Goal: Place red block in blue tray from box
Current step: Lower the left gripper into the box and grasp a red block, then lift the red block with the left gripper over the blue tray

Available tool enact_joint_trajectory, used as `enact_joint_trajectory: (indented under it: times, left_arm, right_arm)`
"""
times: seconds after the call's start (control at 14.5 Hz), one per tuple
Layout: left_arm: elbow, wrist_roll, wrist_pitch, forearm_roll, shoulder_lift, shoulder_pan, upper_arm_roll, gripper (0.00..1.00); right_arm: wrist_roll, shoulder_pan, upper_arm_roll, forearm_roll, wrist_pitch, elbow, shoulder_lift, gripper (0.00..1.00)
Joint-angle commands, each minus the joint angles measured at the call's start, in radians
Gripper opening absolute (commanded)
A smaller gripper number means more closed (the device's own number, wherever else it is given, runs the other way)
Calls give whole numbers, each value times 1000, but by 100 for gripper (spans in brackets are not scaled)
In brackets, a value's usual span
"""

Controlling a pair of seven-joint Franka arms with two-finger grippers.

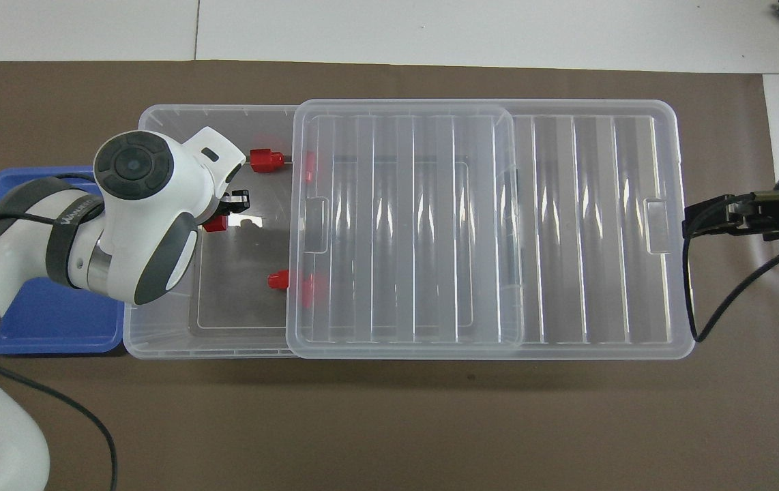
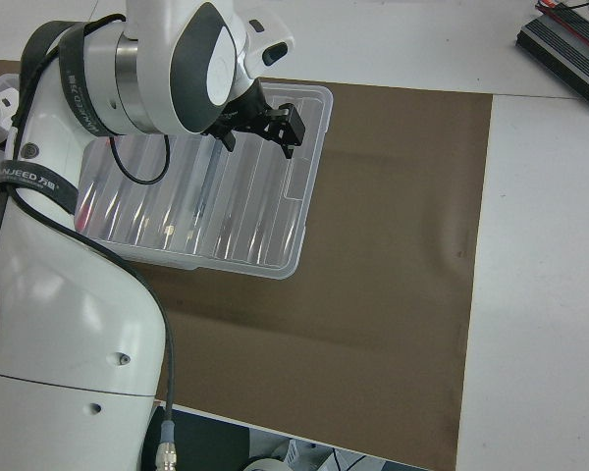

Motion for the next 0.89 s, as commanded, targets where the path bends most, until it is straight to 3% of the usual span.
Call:
enact_joint_trajectory:
  times: [0.0,0.21,0.41,0.83]
  left_arm:
    - [27,20,-107,-53,-55,6,-2,0]
    - [87,33,-261,-59,-101,9,1,0]
    - [202,200,-433,-82,-111,73,18,0]
    - [182,683,-428,-89,-151,334,24,0]
  right_arm:
    - [23,-6,8,-19,-12,-17,-16,100]
    - [27,-12,8,-8,-14,-16,-15,100]
    - [78,-12,8,-5,-15,-16,-16,100]
    - [69,-12,8,-4,-17,-22,-24,100]
